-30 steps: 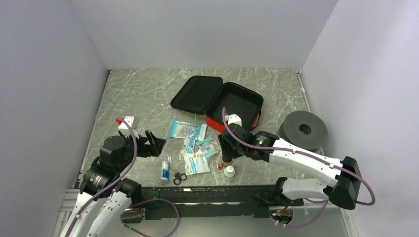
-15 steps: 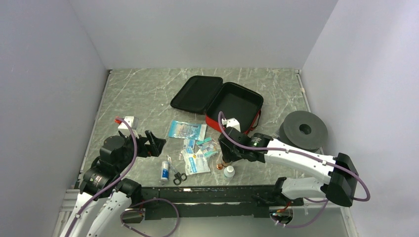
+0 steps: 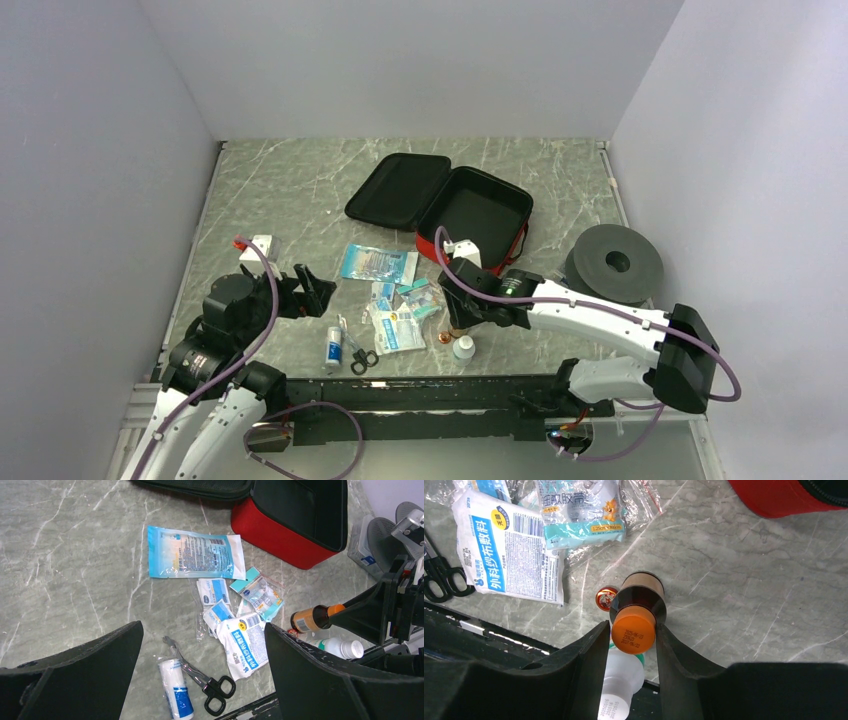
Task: Organize the medicine kit
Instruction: Pick up the pill bottle at the center of the board.
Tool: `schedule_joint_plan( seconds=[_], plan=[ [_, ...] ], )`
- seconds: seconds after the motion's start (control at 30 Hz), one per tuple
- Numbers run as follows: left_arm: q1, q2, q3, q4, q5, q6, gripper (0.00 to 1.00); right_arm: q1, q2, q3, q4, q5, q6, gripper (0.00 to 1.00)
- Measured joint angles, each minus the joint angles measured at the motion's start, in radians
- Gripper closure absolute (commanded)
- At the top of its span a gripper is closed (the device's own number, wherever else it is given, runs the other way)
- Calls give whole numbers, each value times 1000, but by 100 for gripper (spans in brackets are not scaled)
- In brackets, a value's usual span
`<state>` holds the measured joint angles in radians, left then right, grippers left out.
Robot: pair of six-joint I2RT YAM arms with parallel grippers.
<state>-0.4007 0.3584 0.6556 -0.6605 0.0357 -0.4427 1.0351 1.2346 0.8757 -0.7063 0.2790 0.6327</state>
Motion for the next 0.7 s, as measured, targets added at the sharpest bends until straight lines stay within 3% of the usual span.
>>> schedule_joint_plan(
  seconds=[0.13,0.33,0.7],
  plan=[
    [0,0,0,0,0,0,1,2,10,0,2,0,0,69],
    [0,0,0,0,0,0,1,3,14,2,4,2,0,100],
    [0,0,0,0,0,0,1,4,-1,24,-11,24,0,100]
  ],
)
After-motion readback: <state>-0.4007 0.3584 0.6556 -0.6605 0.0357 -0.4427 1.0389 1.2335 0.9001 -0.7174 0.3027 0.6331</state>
